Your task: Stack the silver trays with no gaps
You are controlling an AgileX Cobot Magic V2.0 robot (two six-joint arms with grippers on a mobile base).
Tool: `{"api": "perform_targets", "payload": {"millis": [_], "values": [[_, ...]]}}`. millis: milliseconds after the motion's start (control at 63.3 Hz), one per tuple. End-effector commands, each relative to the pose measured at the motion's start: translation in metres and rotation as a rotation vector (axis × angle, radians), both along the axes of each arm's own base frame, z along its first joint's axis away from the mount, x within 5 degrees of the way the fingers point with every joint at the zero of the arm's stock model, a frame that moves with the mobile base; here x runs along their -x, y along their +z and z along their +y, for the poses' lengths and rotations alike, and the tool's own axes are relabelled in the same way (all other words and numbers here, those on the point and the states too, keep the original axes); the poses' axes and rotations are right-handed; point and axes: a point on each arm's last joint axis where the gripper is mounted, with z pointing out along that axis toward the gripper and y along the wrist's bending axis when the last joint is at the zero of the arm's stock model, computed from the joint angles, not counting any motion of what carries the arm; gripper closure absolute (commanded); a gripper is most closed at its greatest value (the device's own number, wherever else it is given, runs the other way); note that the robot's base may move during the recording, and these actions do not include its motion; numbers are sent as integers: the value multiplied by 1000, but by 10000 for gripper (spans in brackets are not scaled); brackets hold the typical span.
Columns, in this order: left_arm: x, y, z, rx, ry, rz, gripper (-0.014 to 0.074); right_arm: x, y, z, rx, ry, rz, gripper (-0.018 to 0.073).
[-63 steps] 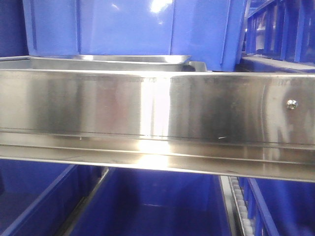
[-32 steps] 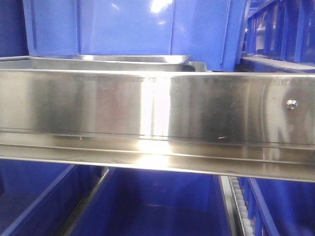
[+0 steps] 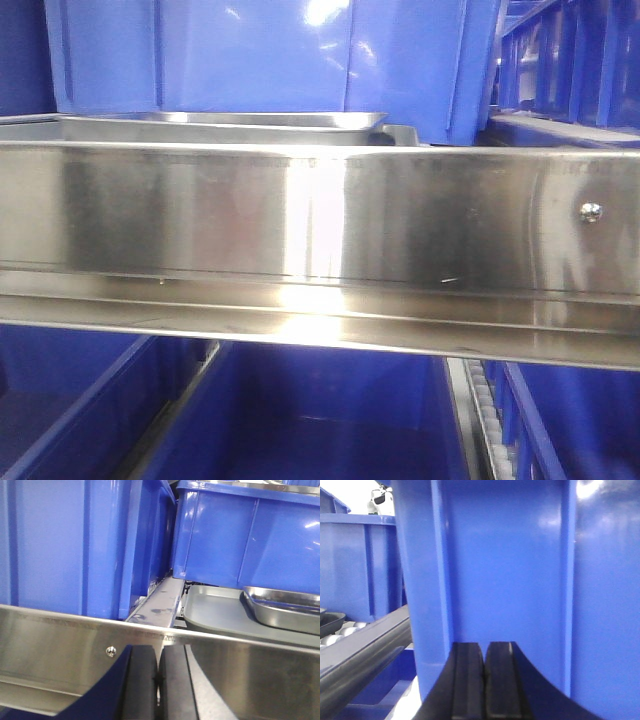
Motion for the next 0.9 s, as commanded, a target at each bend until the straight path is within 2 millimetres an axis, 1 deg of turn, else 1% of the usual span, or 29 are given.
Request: {"api": "perform_targets", "payload": {"millis": [0,206,332,617,696,822,885], "values": [[1,4,0,18,1,-40,602,0,2,0,2,-7,-25,638],[1,9,1,35,4,-91,602,0,2,0,2,-7,-25,638],[1,9,1,35,4,-91,602,0,2,0,2,-7,-25,638],[1,9,0,-94,9,-89,602,0,2,0,2,-7,-25,638],[1,9,0,-86,9,-92,602,0,2,0,2,-7,-25,638],[1,9,0,-1,1,-93,602,0,2,0,2,-7,-25,638],[1,9,0,12,0,-93,602,0,2,0,2,-7,-25,638]]}}
